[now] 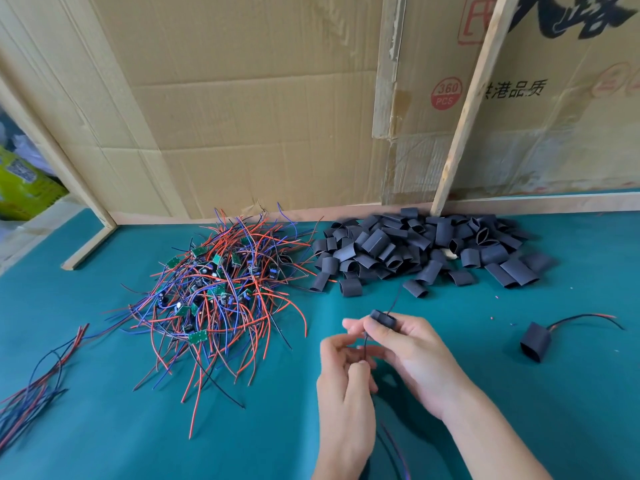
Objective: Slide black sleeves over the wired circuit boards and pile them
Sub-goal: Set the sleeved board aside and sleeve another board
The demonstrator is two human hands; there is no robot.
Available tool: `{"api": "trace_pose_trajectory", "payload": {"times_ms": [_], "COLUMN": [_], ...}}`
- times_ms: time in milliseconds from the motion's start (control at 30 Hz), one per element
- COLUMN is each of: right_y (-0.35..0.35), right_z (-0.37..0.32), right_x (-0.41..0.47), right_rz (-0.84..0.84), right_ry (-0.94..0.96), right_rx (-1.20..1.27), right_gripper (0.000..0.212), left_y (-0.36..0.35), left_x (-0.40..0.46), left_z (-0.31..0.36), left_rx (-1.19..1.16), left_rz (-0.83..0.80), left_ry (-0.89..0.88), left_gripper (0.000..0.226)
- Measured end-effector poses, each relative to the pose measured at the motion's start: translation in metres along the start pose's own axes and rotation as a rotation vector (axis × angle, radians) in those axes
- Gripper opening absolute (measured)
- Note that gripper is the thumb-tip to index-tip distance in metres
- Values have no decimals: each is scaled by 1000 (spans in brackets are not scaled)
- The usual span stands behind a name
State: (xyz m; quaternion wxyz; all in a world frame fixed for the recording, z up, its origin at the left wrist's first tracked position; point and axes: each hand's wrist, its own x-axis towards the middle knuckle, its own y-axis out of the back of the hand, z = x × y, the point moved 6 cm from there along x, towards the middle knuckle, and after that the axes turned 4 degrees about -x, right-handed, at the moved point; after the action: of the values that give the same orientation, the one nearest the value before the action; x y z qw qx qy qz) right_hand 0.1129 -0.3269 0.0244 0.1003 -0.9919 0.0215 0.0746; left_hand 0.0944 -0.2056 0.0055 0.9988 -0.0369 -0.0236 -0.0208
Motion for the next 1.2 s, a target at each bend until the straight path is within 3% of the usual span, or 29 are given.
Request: {"api": "trace_pose_trajectory", "payload": {"times_ms": [133, 233, 433, 633, 867, 1200], "right_y": [20, 29, 1, 6, -3, -11], "right_z": [-5, -8, 9, 14, 11, 13], "right_x": [4, 5, 5, 6, 4, 3], "right_rz": [170, 194, 105, 230, 98, 15], "right_ry": [68, 61, -38, -109, -147, -94], "right_rx": [175, 278, 129, 173, 86, -141], "right_gripper": [22, 17, 14, 16, 25, 27], "left_y": [-3, -7, 4, 9, 13, 13], "left_x": [0, -1, 2, -1, -3, -3], "left_z": [-1, 1, -2, 1, 1, 1], "left_rx": [10, 41, 15, 76, 98, -93], "left_rz": [-59, -81, 51, 160, 248, 259], "left_ry": [-4, -62, -89, -133, -134, -64], "left_gripper": [32, 21, 33, 40, 46, 39]}}
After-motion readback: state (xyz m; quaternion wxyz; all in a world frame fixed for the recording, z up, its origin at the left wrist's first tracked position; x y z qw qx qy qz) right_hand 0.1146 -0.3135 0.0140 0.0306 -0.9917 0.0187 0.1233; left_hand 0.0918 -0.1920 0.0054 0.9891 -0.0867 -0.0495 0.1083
